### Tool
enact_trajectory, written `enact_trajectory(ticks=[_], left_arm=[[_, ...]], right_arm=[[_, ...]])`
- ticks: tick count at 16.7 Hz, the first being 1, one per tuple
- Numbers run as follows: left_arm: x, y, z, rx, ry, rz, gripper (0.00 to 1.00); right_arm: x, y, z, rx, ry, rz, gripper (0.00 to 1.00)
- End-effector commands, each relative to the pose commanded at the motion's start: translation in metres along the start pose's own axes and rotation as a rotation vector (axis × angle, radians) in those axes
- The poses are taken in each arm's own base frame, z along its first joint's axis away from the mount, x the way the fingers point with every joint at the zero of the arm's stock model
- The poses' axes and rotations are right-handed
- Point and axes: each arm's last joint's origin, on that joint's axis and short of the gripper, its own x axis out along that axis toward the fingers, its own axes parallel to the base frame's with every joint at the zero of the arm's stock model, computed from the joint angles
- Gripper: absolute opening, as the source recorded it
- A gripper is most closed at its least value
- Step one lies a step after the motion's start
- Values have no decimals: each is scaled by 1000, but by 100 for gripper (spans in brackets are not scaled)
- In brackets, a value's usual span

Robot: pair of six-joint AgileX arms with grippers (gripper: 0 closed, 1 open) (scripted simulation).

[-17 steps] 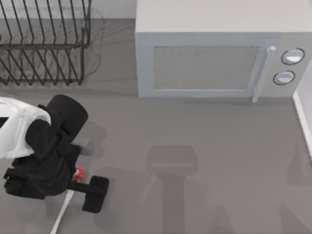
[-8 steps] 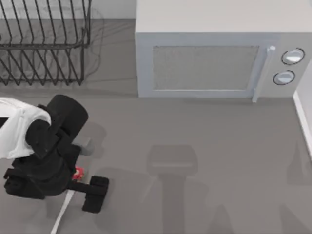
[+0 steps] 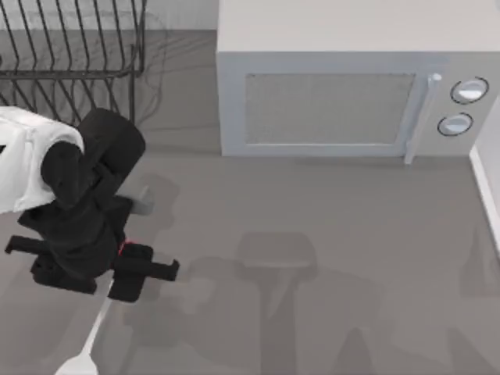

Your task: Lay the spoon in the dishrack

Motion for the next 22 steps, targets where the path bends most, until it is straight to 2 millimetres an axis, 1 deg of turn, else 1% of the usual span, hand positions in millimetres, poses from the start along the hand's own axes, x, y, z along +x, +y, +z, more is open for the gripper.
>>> enact_trajectory(ticks=[2,4,8,10,12,18,20,22], left_arm=[[-30,-1,7,-1,12,3,0],[-63,-1,8,1,47,10,0],[-127,1,0,5,52,11,0],[-151,3,-6,5,27,6,0],[-161,4,-10,4,13,3,0],[-160,6,-9,0,0,-1,0],[-165,13,-9,-18,-66,-23,0],[-172,24,-9,-50,-179,-53,0]], right_arm=[[0,0,0,0,0,0,100],[0,0,0,0,0,0,100],[0,0,0,0,0,0,100],[0,0,0,0,0,0,100],[0,0,0,0,0,0,100],[0,0,0,0,0,0,100],[0,0,0,0,0,0,100],[0,0,0,0,0,0,100]])
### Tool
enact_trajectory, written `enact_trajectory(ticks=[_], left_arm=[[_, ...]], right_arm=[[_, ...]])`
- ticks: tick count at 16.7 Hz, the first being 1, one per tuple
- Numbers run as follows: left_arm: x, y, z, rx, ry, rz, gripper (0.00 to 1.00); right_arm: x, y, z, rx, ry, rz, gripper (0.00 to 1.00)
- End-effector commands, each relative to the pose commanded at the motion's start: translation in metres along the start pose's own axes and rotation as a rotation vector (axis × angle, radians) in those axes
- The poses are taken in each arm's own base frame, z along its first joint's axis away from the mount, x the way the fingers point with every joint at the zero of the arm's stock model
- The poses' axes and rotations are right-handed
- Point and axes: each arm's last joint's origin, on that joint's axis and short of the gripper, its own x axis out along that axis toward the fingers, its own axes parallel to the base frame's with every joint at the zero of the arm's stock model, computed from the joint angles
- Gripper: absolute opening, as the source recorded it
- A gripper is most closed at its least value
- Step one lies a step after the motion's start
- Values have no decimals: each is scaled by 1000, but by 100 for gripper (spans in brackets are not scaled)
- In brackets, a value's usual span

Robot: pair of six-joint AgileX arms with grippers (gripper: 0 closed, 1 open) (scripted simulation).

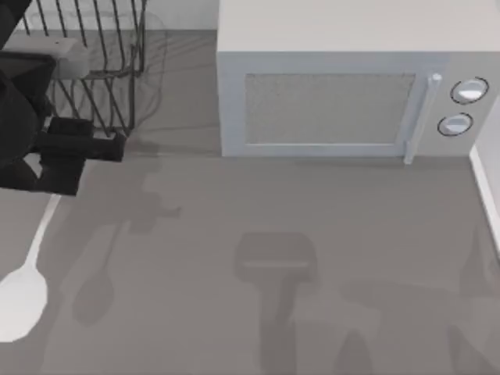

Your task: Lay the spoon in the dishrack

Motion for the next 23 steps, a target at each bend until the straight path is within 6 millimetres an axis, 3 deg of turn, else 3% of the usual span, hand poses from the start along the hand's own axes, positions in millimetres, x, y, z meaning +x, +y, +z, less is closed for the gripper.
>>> enact_trajectory(ticks=[7,13,17,23], left_arm=[[-39,58,5,-102,-644,-30,0],[-94,93,-25,-84,-1192,117,0],[-112,97,-43,-63,-1337,188,0],[-111,98,-38,-61,-1338,187,0]], right_arm=[[0,0,0,0,0,0,100],[0,0,0,0,0,0,100],[0,0,0,0,0,0,100],[0,0,0,0,0,0,100]])
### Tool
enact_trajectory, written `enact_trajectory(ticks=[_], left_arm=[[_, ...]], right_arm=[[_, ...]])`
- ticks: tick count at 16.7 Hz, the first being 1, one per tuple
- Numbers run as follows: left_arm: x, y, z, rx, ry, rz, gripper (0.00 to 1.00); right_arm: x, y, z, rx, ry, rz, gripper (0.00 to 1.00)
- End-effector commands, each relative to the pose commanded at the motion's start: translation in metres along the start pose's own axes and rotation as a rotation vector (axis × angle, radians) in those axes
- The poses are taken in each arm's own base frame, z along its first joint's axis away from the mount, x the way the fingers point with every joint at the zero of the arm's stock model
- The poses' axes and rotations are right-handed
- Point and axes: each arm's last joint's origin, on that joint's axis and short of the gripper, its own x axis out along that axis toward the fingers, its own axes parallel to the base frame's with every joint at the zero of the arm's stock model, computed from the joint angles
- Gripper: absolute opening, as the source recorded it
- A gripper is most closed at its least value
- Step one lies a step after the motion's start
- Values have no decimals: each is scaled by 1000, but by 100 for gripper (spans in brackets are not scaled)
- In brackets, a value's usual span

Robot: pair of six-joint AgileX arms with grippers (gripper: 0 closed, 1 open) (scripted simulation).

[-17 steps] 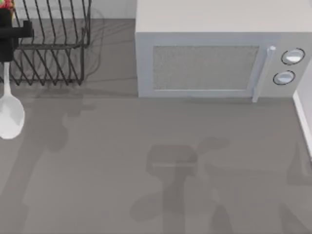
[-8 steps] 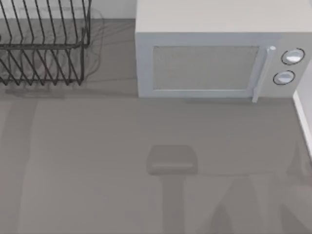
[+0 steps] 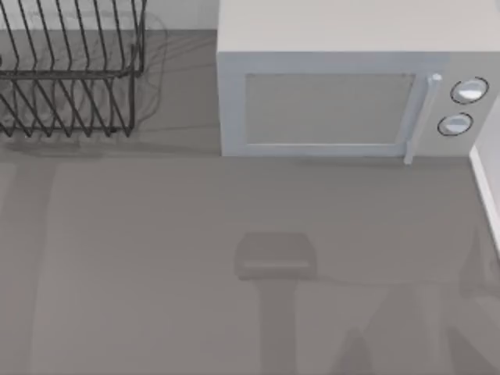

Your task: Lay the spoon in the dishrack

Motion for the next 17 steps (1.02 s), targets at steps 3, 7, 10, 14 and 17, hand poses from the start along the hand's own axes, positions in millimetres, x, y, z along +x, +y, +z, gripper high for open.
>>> enact_trajectory(ticks=[3,7,10,14,17], left_arm=[[30,4,-9,-1,3,-3,0],[100,11,-48,-2,7,-2,0],[148,12,-94,2,-7,0,0],[185,6,-158,3,-22,2,0],[194,2,-192,0,-6,3,0]], right_arm=[[0,0,0,0,0,0,100],[0,0,0,0,0,0,100],[0,0,0,0,0,0,100],[0,0,0,0,0,0,100],[0,0,0,0,0,0,100]])
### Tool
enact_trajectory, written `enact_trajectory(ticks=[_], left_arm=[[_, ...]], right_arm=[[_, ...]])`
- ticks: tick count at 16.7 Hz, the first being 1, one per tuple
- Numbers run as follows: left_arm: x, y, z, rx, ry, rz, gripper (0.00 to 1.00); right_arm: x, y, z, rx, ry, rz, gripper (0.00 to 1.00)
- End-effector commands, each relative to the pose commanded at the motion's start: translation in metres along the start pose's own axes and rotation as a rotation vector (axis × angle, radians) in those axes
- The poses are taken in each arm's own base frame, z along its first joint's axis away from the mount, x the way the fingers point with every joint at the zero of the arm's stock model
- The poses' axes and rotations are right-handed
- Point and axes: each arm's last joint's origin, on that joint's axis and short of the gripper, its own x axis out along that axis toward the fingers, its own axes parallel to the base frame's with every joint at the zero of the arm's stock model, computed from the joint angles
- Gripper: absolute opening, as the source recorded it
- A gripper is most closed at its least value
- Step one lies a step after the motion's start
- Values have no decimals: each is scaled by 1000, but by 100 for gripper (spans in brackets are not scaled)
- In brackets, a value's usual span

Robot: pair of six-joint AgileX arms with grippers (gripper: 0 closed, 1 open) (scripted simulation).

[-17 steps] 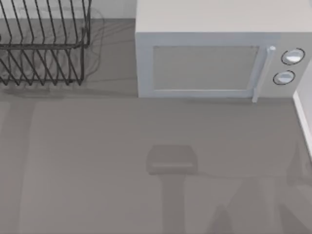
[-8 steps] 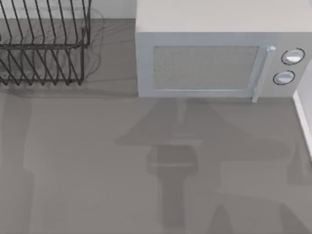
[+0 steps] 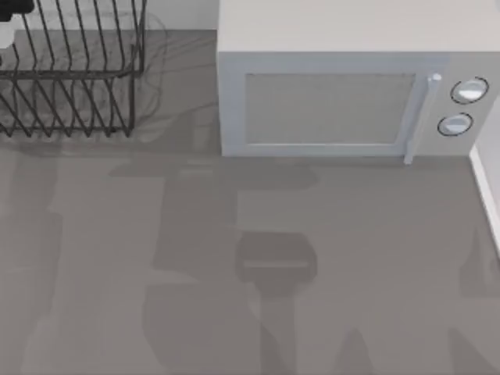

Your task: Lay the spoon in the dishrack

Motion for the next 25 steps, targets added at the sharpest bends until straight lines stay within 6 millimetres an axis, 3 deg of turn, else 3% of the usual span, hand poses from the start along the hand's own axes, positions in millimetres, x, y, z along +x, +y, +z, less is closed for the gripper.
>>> enact_trajectory(ticks=[6,19,25], left_arm=[[1,-1,-8,-1,5,0,0],[1,-1,-8,-1,5,0,98],[1,-1,-8,-1,5,0,100]], right_arm=[[0,0,0,0,0,0,100],[0,0,0,0,0,0,100],[0,0,0,0,0,0,100]])
